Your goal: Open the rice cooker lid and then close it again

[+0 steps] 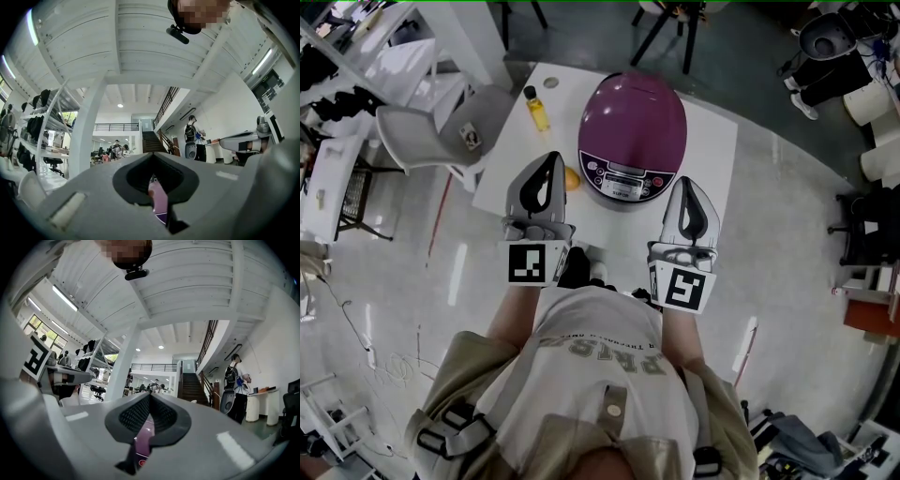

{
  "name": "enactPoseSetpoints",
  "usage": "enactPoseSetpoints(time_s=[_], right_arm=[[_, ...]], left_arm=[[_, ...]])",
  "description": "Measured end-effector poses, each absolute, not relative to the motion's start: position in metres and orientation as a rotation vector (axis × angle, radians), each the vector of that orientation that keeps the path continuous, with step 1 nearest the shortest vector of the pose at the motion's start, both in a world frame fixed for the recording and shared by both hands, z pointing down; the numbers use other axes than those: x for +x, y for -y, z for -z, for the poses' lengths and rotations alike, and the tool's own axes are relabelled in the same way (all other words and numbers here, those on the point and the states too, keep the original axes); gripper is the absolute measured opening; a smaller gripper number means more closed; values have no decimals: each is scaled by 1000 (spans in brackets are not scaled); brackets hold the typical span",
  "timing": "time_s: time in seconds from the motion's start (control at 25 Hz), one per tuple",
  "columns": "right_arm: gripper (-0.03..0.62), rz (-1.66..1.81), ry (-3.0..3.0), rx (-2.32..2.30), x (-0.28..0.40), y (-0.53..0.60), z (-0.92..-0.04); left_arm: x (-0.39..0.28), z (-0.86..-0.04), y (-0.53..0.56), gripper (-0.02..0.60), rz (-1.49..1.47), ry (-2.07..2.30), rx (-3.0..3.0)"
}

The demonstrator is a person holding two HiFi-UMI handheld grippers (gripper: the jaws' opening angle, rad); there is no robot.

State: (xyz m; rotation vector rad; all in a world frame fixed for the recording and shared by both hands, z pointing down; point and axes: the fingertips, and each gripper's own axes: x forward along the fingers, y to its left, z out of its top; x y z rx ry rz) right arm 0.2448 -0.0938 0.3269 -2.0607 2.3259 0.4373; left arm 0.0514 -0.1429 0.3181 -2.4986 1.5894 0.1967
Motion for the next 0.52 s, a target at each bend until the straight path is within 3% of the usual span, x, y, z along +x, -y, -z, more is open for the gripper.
enactPoseSetpoints(time_s=[0.52], right_arm=[[0,-422,-2350,-2057,243,92,-331]], left_arm=[[52,-324,141,12,-174,-1579,-2523]])
